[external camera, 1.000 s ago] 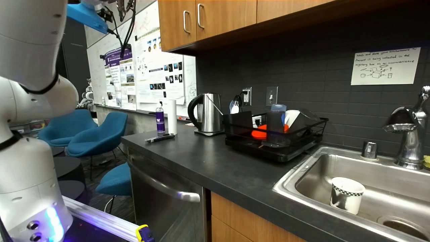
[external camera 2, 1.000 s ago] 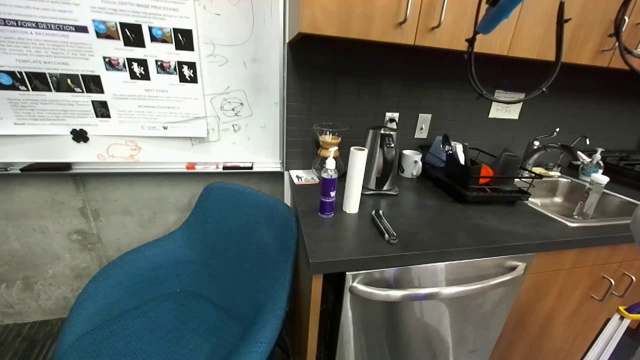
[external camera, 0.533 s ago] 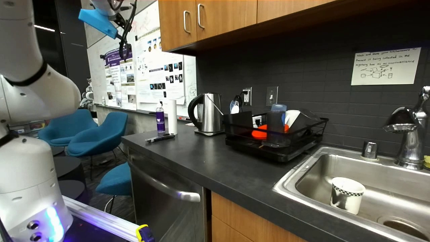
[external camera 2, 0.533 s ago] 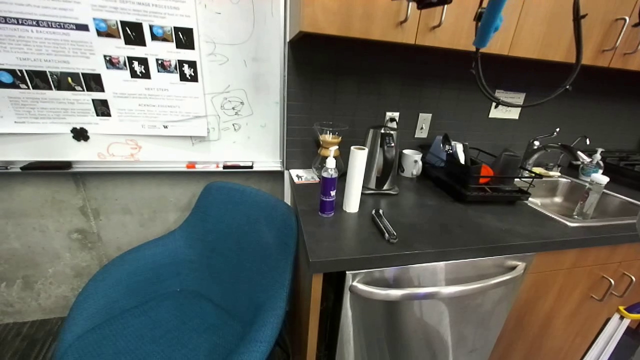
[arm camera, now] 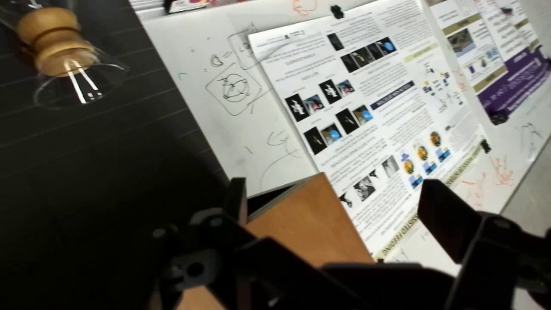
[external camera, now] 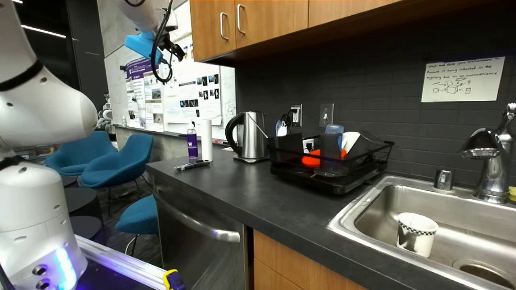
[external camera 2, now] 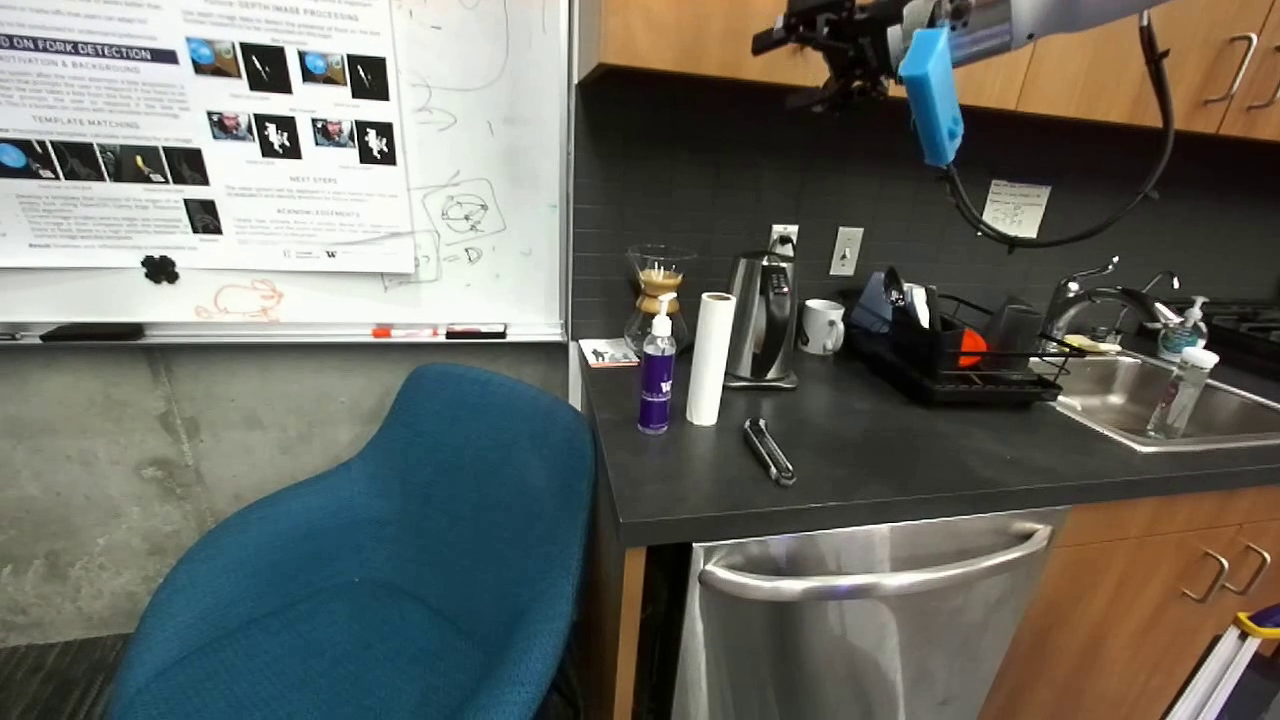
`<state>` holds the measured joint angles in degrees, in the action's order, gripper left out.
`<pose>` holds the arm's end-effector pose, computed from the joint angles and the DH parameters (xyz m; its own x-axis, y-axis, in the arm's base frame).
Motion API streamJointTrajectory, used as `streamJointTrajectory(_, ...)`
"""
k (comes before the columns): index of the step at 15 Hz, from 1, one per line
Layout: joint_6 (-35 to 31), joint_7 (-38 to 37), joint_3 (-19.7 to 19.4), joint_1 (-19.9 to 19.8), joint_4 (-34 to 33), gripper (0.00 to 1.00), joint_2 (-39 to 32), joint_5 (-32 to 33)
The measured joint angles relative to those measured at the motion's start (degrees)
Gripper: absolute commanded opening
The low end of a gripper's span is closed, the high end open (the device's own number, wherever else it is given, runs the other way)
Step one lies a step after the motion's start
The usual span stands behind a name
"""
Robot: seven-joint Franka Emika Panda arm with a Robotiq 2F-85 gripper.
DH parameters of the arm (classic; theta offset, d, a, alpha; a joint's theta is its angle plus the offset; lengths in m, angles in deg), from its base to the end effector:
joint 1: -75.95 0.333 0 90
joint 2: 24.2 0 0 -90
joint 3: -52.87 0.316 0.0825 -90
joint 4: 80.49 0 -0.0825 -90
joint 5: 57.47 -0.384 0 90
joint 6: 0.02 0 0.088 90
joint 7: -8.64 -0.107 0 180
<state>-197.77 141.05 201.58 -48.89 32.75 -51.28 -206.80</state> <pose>0.4233 0.0672 0.6181 0.4118 -0.3733 0.8313 0.1830 -0.8598 -0.4767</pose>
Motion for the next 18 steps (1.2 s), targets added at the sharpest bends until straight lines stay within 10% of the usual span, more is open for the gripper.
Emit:
streamJointTrajectory(7,0.0,2.8,0.1,-13.5,0.0,1.0,7.9,2.2)
streamJointTrajectory(18,0.0,4.8,-2.3,-24.7,2.1,1.0,15.0,24.2)
